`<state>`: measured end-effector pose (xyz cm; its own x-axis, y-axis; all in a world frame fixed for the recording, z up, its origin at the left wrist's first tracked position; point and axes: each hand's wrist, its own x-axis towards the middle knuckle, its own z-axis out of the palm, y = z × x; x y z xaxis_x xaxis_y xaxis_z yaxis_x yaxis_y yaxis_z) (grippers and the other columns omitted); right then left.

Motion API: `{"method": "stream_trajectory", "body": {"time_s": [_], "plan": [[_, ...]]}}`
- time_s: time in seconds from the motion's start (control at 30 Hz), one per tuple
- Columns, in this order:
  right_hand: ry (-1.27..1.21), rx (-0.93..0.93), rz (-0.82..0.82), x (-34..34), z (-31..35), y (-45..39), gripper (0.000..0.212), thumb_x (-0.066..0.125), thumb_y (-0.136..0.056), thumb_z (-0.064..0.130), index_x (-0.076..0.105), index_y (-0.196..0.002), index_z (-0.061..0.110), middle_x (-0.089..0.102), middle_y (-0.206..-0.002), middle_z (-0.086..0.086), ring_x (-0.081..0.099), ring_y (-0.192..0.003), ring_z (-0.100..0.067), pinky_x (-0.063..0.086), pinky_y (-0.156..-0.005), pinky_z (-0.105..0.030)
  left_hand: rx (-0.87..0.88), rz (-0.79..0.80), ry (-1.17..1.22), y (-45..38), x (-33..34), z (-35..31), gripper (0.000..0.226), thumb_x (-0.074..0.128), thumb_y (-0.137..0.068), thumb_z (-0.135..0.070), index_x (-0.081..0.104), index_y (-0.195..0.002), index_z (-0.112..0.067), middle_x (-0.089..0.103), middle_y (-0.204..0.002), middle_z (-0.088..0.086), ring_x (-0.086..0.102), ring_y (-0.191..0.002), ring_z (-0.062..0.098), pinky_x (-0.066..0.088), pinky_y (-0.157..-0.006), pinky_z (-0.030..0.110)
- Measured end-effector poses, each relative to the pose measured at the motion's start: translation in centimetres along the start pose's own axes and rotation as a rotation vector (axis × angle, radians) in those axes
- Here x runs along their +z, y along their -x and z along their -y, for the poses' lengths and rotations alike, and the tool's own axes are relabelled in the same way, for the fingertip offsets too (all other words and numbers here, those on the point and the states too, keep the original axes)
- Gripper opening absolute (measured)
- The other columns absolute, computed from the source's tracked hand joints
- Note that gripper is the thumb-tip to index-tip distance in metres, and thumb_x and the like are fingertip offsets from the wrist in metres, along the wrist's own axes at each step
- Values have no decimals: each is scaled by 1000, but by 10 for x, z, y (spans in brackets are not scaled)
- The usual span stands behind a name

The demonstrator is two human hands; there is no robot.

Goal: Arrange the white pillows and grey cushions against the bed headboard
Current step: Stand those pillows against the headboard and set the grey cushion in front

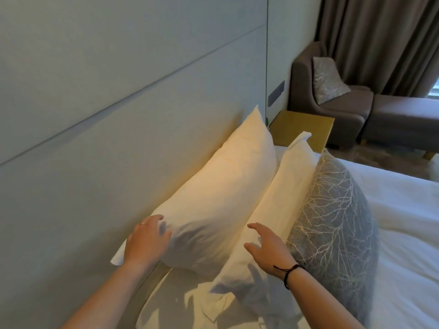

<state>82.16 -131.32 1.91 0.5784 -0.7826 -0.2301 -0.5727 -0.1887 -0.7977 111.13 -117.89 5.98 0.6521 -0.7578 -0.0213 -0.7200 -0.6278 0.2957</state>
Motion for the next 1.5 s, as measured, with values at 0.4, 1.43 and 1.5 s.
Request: {"method": "stream_trajectory", "body": {"time_s": [0.4,1.43,1.5], "plan": [[-153,266,-54,40,32,-52,61,58,-93,39,32,-146,27,38,-152,-3,40,-137,-20,39,-106,-36,113,215,-7,-74,17,18,77,47,-82,-72,40,-142,-24,57,-135,1,55,-120,25,48,-94,41],[-636,608,-184,98,103,-132,101,45,-71,86,-2,-150,46,28,-156,0,34,-137,-33,33,-110,-57,402,103,94,-68,-3,-13,44,38,-97,-52,31,-61,-28,40,-56,-6,37,-50,12,19,-45,28],[-679,594,-170,93,104,-128,105,45,-65,90,-2,-149,48,30,-156,2,37,-135,-32,35,-108,-55,413,77,121,-68,-5,-19,45,40,-97,-52,31,-59,-27,36,-53,-8,33,-47,9,15,-44,26]]}}
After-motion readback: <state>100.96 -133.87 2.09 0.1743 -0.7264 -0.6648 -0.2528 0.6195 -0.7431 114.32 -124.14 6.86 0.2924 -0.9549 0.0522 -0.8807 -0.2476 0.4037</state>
